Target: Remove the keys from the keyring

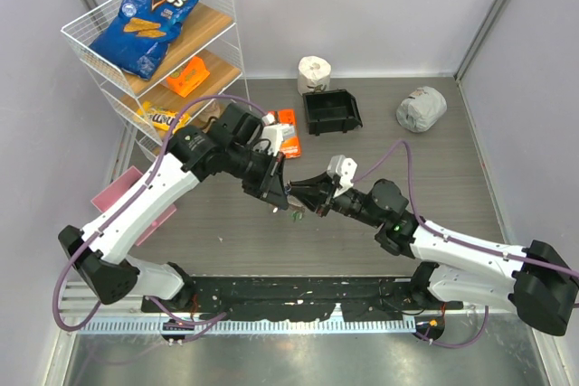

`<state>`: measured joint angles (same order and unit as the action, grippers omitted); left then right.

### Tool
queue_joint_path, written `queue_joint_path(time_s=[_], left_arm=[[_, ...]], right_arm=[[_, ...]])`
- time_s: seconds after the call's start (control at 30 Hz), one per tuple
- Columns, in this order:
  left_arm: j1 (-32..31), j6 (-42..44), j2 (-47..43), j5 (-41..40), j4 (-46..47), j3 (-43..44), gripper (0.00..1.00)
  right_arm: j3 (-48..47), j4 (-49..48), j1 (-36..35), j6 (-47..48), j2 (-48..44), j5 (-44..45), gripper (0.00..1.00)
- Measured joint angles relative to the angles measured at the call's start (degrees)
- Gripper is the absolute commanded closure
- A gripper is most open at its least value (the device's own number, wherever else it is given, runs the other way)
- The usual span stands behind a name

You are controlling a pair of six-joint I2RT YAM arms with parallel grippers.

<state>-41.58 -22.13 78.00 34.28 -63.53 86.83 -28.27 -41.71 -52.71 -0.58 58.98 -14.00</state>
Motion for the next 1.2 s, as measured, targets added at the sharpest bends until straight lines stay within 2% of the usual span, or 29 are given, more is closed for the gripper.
queue_joint_path(time_s=[0.33,0.63,0.97,1.1,1.2], left_arm=[[-2.23,3.54,3.15,-4.63,-0.98,-0.15,1.00],[-2.23,4.90,3.17,-4.92,1.38,-3.54,1.00],[-2.21,5.03,4.33,-3.82,0.96,-9.27,1.00],[-0.74,4.46,3.52,-4.52,1.95,-9.49,1.00],[1.92,3.08,0.68,-5.73,6.25,-12.22,1.00]], right_arm=[[-1.20,5.88,0.35,-4.20,-0.79,0.61,0.95],[-1.09,8.13,0.57,-7.61,-1.90,2.54,0.95],[-0.22,1.51,3.15,-11.26,-6.14,8.57,0.95],[-0.22,4.31,3.72,-11.41,-6.51,11.93,0.95],[-0.20,9.29,4.57,-11.13,-8.20,16.76,0.95]])
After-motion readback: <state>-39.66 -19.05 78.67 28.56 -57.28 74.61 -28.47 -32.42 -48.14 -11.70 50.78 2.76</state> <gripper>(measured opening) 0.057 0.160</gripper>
